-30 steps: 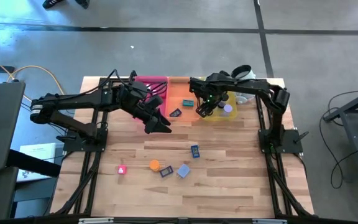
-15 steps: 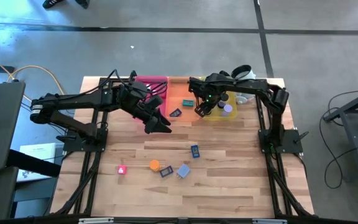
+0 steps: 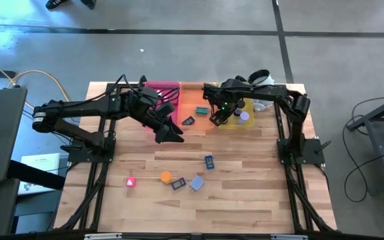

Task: Pick & Place Office items
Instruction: Put the black hourglass into the yellow bin

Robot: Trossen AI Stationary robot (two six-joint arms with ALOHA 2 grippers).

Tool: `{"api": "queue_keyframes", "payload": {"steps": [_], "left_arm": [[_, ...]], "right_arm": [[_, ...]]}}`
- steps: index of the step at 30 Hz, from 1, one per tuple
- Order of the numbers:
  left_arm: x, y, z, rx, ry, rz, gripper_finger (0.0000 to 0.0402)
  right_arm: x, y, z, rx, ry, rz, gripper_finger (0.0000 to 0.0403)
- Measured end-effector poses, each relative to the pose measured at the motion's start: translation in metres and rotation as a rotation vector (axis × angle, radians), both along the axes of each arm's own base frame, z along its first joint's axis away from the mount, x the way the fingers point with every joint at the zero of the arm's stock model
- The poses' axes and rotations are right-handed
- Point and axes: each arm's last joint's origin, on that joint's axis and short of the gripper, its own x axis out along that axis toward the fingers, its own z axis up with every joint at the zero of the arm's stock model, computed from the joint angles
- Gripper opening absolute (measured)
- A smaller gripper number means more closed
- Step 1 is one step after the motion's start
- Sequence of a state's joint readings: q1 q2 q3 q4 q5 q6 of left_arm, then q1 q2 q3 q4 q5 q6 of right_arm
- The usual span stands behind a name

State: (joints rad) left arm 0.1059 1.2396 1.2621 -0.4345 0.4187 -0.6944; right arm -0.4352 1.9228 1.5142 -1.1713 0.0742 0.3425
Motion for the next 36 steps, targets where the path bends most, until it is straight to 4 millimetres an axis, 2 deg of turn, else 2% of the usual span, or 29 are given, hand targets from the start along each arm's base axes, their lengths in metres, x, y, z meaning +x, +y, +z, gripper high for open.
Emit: {"api": "queue_keyframes", "payload": {"steps": [6, 13, 18, 30, 36], "left_arm": [[0.000, 0.000, 0.000, 0.000, 0.000, 0.000, 0.0301], [0.000, 0.000, 0.000, 0.019, -0.007, -0.006, 0.0301], [0.000, 0.000, 0.000, 0.023, -0.008, -0.007, 0.0301], [0.000, 0.000, 0.000, 0.037, -0.013, -0.012, 0.0301], [0.000, 0.000, 0.000, 0.039, -0.014, -0.011, 0.0301]], "right_arm": [[-0.009, 0.002, -0.022, 0.021, 0.030, -0.007, 0.0188], [-0.011, 0.004, -0.028, 0.030, 0.020, 0.006, 0.0189], [-0.008, 0.004, -0.034, 0.030, 0.011, 0.049, 0.0215], [-0.008, 0.006, -0.029, 0.027, 0.003, 0.056, 0.0267], [-0.012, 0.008, -0.011, -0.001, -0.059, 0.058, 0.0280]]}}
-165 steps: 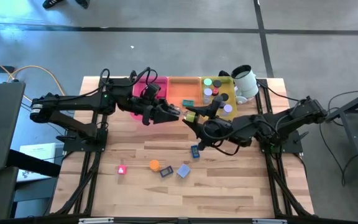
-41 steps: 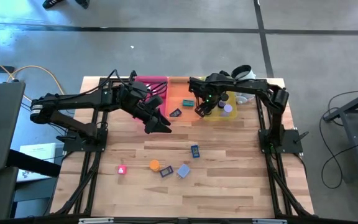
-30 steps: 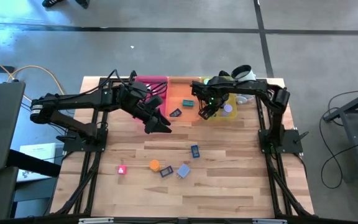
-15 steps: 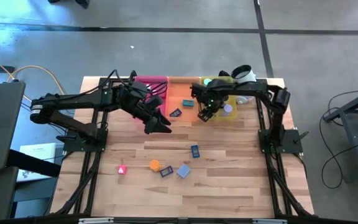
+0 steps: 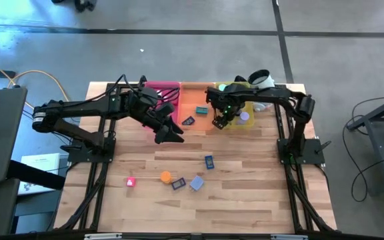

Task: Pick & Place Office items
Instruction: Put the black hourglass into the yellow bin, then put the blue digital clock into the orange bin

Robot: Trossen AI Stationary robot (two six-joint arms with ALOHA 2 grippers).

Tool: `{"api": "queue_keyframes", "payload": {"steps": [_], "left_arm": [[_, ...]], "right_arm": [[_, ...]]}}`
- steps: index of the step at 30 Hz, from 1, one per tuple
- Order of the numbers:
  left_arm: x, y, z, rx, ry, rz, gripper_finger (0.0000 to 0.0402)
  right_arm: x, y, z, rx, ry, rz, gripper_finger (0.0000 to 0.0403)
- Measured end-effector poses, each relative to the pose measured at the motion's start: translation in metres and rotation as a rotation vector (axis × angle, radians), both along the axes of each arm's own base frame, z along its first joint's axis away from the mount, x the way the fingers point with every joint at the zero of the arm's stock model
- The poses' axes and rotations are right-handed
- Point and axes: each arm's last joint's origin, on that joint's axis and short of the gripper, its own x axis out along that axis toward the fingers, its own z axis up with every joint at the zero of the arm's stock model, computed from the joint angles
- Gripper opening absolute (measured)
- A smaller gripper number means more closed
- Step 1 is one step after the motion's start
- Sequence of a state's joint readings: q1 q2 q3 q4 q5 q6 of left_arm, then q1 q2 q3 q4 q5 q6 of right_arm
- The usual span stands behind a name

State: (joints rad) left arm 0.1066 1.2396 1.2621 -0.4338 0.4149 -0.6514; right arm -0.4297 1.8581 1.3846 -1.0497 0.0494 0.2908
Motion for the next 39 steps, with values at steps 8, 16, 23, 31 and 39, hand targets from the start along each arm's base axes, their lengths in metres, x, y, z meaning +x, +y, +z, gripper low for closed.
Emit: {"api": "queue_keyframes", "payload": {"steps": [8, 16, 23, 31, 39], "left_arm": [[0.000, 0.003, 0.000, 0.000, 0.000, 0.011, 0.0301], [0.000, 0.006, 0.000, -0.002, -0.003, 0.024, 0.0301], [0.001, 0.003, 0.002, -0.006, -0.025, 0.015, 0.0301], [0.003, -0.015, 0.003, 0.013, -0.024, 0.061, 0.0301], [0.002, -0.050, 0.002, 0.022, -0.012, 0.069, 0.0301]], "right_arm": [[-0.007, 0.003, 0.030, -0.065, -0.098, 0.038, 0.0294], [-0.014, 0.021, 0.070, -0.227, -0.210, 0.173, 0.0294], [-0.027, 0.061, 0.112, -0.252, -0.373, 0.288, 0.0293], [-0.034, 0.099, 0.132, 0.062, -0.568, 0.273, 0.0293], [-0.025, 0.134, 0.122, 0.304, -0.542, 0.366, 0.0293]]}}
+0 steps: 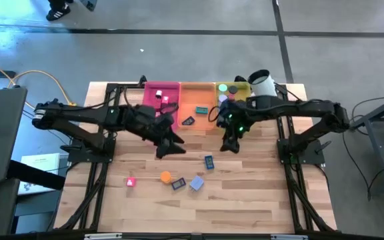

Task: Pick & Place Office items
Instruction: Put the blue digital clock into the orange bin

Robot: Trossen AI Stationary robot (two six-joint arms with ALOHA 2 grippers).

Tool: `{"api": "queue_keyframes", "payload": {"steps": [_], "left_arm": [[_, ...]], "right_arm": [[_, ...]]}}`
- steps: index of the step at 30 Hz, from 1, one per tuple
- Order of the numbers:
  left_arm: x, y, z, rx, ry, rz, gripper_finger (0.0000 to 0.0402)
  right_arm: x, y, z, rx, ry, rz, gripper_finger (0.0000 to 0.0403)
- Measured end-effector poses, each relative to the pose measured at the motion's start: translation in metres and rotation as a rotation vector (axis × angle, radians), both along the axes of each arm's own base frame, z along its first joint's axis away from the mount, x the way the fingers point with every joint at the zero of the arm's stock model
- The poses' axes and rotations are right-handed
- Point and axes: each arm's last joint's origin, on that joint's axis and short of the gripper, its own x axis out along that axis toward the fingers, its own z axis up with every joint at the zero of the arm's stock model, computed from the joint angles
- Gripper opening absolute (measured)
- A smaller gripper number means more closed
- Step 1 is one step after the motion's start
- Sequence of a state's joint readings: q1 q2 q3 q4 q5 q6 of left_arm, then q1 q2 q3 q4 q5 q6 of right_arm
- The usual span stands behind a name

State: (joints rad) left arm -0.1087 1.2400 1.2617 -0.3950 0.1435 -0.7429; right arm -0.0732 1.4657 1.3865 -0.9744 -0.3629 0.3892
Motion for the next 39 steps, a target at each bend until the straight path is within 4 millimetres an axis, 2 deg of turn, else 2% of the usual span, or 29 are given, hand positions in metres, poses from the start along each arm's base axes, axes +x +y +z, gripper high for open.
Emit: {"api": "queue_keyframes", "payload": {"steps": [5, 10, 16, 19, 25, 39], "left_arm": [[-0.004, -0.026, 0.000, -0.001, 0.005, 0.000, 0.0301], [-0.009, -0.044, 0.000, -0.032, 0.016, -0.022, 0.0301], [-0.012, -0.048, -0.004, -0.028, 0.054, -0.049, 0.0301], [-0.014, -0.048, -0.007, -0.033, 0.099, -0.092, 0.0301], [-0.017, -0.053, -0.011, -0.027, 0.137, -0.152, 0.0301], [-0.021, -0.060, -0.013, 0.055, 0.136, -0.220, 0.0301]], "right_arm": [[0.006, 0.013, -0.010, -0.045, 0.087, -0.109, 0.0293], [0.012, 0.019, -0.019, -0.087, 0.150, -0.313, 0.0293], [0.017, 0.033, -0.027, -0.086, 0.187, -0.495, 0.0293], [0.028, 0.042, -0.036, -0.097, 0.175, -0.552, 0.0293], [0.048, 0.056, -0.065, -0.110, 0.223, -0.546, 0.0293], [0.079, 0.065, -0.131, -0.112, 0.356, -0.597, 0.0293]]}}
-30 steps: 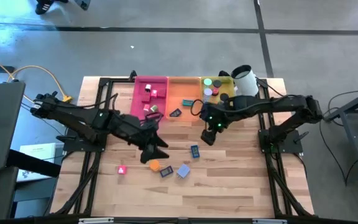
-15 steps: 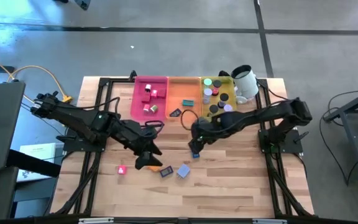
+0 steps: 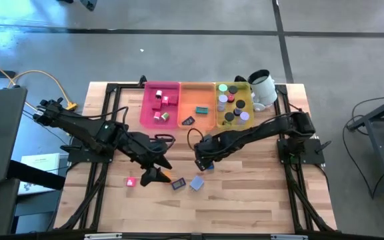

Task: Pick & Place Office items
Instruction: Put the blue digital clock into the orange bin

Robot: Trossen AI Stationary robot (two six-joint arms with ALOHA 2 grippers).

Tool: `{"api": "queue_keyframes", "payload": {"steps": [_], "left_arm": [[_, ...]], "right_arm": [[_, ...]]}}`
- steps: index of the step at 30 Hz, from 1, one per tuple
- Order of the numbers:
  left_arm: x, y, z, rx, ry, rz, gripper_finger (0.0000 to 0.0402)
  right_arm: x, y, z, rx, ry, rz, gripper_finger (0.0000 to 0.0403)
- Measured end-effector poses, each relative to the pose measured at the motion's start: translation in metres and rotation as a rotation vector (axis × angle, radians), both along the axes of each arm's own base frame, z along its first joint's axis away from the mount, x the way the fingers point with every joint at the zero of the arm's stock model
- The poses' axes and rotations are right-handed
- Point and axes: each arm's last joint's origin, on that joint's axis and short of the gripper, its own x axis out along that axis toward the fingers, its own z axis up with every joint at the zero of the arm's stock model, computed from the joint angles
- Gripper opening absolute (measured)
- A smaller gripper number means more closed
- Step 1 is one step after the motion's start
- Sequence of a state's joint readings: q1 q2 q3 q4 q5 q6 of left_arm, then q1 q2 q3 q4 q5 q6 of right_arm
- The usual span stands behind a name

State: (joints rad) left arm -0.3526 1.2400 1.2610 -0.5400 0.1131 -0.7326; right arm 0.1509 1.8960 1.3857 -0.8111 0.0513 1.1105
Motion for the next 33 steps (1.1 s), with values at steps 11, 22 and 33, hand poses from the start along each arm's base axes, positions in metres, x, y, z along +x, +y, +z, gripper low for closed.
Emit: {"api": "queue_keyframes", "payload": {"steps": [11, 22, 33], "left_arm": [[-0.003, -0.004, -0.003, 0.016, 0.027, -0.019, 0.0301], [-0.010, -0.015, -0.005, 0.039, 0.046, -0.077, 0.0301], [-0.019, -0.034, -0.005, 0.050, 0.045, -0.119, 0.0301]], "right_arm": [[0.010, 0.001, -0.043, -0.037, 0.095, -0.014, 0.0293], [0.014, 0.001, -0.058, -0.031, 0.120, -0.050, 0.0274], [0.014, 0.002, -0.059, -0.031, 0.123, -0.039, 0.0135]]}}
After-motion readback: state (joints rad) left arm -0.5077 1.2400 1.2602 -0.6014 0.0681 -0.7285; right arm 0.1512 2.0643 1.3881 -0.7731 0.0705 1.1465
